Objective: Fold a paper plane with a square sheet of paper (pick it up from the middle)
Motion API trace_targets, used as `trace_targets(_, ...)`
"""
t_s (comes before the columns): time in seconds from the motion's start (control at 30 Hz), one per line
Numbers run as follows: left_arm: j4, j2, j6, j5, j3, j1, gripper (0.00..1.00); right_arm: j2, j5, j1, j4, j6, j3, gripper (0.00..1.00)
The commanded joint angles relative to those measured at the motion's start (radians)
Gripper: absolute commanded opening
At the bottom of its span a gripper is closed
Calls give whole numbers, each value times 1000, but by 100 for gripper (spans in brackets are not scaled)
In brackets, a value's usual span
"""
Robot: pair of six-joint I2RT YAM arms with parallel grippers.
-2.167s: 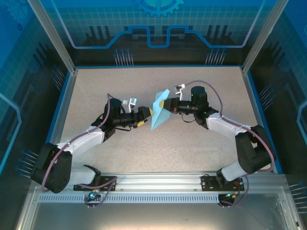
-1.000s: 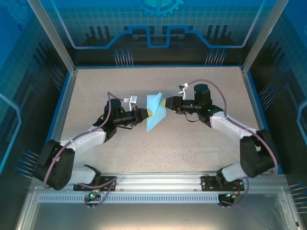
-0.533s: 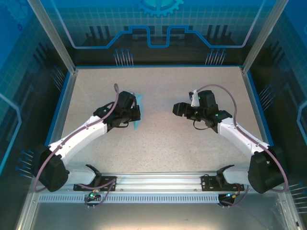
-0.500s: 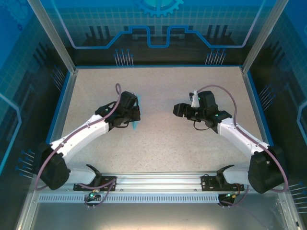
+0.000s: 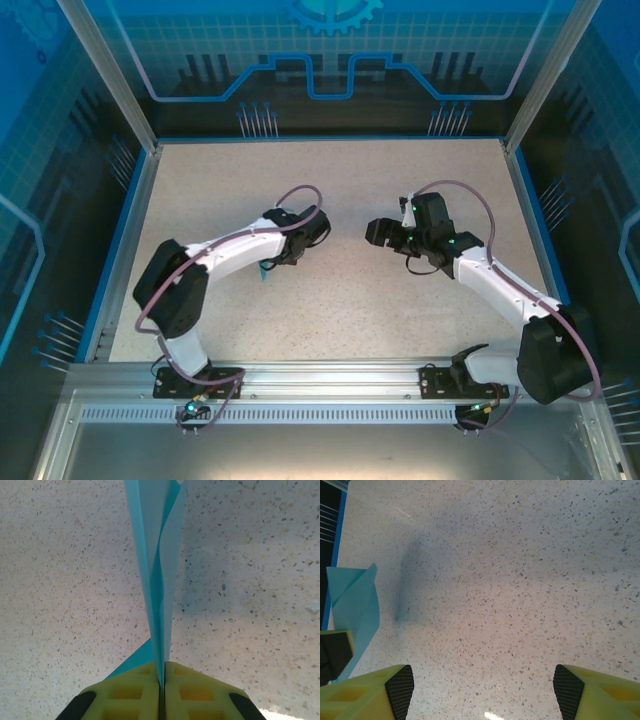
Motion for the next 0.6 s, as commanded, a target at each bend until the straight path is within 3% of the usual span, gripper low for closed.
trace_targets(0.0, -64, 94, -15, -73, 58, -25, 8, -9, 15, -17, -16, 18, -19, 77)
trace_targets(0.17, -57, 193, -5, -44, 111, -48, 11, -6, 21, -20, -21, 20, -17, 77)
trace_targets(0.3, -2, 207, 13, 44, 135, -71, 23, -7, 31, -24, -24, 29, -23, 77)
trace_targets(0.57, 128, 101, 39, 255, 115, -75, 42, -19, 48, -50, -33, 38, -41, 78)
